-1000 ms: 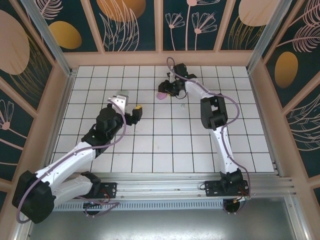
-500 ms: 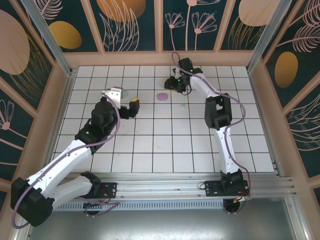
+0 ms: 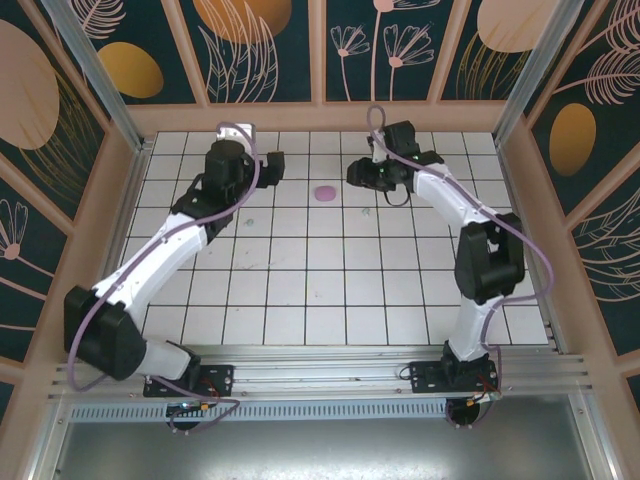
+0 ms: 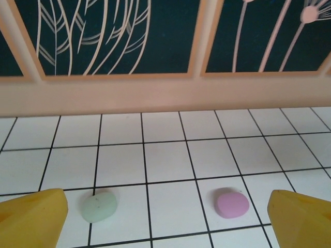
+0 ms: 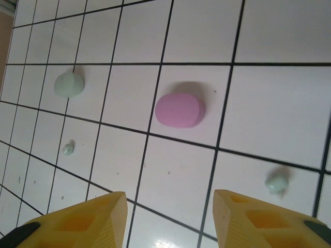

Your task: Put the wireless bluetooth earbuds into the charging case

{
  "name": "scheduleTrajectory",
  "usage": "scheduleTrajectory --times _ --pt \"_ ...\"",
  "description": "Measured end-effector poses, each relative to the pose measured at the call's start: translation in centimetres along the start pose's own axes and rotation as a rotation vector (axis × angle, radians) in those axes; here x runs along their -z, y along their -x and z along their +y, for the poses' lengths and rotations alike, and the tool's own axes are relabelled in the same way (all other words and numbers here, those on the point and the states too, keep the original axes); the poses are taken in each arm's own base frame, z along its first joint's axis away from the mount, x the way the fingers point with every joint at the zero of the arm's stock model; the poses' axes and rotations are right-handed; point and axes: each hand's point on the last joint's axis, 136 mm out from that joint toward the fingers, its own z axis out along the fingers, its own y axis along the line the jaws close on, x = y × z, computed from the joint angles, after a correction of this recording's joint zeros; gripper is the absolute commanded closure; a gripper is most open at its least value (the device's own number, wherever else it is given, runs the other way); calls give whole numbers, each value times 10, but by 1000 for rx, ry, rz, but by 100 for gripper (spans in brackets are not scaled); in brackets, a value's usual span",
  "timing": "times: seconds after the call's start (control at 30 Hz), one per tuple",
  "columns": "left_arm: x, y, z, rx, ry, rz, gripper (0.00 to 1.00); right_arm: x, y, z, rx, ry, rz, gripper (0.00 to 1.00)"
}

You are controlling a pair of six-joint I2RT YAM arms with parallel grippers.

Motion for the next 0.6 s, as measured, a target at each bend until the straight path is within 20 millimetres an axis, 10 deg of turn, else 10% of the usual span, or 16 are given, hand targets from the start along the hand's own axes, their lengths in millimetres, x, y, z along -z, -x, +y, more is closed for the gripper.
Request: scheduleTrajectory --times 0.3,0.6 --pt "-89 -26 48 131 113 161 6 29 -39 -14 -25 -33 -60 52" --pt "-157 -98 107 245 223 365 11 44 -42 -15 -50 -30 -143 51"
